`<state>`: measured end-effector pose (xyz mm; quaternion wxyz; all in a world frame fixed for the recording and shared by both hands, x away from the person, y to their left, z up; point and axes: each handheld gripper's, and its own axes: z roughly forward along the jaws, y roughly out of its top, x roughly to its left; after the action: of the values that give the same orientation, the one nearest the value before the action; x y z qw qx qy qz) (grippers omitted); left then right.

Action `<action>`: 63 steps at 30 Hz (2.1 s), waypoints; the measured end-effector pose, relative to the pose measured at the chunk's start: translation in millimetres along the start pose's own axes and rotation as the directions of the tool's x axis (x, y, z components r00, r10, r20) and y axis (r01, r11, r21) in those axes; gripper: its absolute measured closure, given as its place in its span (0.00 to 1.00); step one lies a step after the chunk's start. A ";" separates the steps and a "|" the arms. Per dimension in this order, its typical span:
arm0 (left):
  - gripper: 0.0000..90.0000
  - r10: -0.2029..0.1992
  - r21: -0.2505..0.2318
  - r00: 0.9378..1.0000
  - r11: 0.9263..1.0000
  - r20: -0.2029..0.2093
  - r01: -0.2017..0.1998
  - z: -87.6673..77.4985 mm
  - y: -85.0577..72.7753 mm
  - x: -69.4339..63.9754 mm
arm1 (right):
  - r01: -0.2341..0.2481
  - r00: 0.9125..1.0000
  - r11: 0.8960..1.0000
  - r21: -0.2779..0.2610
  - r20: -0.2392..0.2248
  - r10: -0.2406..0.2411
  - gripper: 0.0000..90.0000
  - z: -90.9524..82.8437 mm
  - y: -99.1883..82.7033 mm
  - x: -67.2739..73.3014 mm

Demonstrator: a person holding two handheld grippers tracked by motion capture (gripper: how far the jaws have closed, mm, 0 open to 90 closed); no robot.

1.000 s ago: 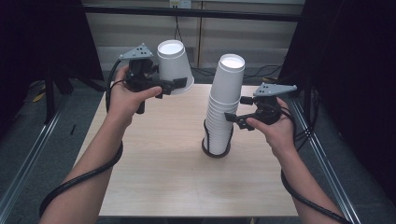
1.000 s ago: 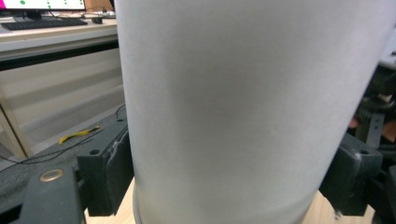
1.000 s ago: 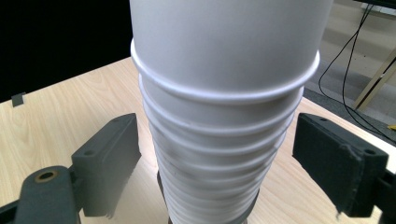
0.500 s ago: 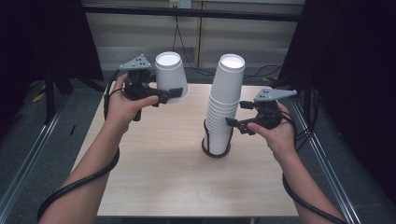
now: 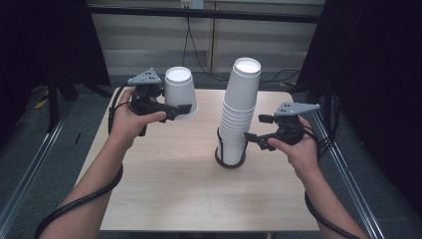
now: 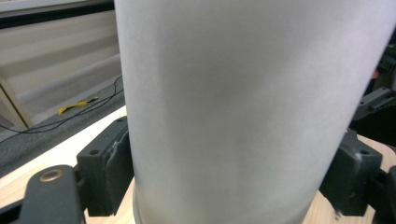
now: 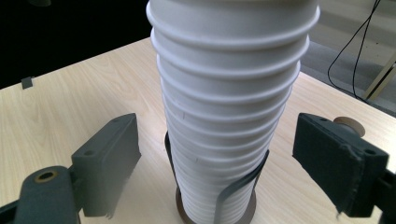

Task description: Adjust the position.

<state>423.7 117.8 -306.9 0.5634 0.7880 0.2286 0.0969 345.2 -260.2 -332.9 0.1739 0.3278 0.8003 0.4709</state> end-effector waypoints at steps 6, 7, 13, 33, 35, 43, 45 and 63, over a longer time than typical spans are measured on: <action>0.19 0.015 0.028 1.000 0.999 0.008 -0.015 1.9 -7.0 -1.3 | 0.005 1.000 1.000 0.007 -0.006 -0.005 0.16 -1.5 -6.5 0.0; 0.19 0.017 0.038 1.000 0.999 0.011 -0.017 2.2 -8.8 -2.0 | 0.004 1.000 1.000 0.010 -0.005 -0.004 0.16 -2.0 -7.9 0.1; 0.19 0.021 0.065 1.000 0.998 0.017 -0.022 2.6 -17.1 -4.0 | 0.005 1.000 1.000 0.014 -0.001 -0.005 0.16 -3.1 -11.2 0.6; 0.19 0.053 0.165 0.998 0.985 0.031 -0.057 1.7 -45.5 -9.6 | 0.020 0.999 0.999 0.027 -0.039 -0.019 0.16 0.3 -28.2 8.4; 0.19 0.052 0.181 0.998 0.982 0.039 -0.058 1.4 -48.0 -10.8 | 0.017 0.999 0.999 0.034 -0.046 -0.015 0.16 0.8 -30.4 9.3; 0.19 0.066 0.225 0.996 0.971 0.054 -0.076 1.4 -55.2 -14.5 | 0.023 0.998 0.998 0.052 -0.058 -0.020 0.16 3.0 -38.0 13.2; 0.19 0.064 0.230 0.996 0.970 0.057 -0.075 1.6 -57.3 -16.4 | 0.025 0.998 0.998 0.058 -0.062 -0.021 0.16 3.9 -39.1 14.2; 0.20 0.090 0.302 0.989 0.946 0.116 -0.122 9.7 -79.5 -33.4 | 0.059 0.989 0.994 0.096 -0.139 -0.045 0.18 16.7 -45.9 31.1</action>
<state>378.4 114.6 -380.9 0.4386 0.8812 0.1694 0.0502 316.0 -243.8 -380.0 0.1144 0.2821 0.8411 0.4471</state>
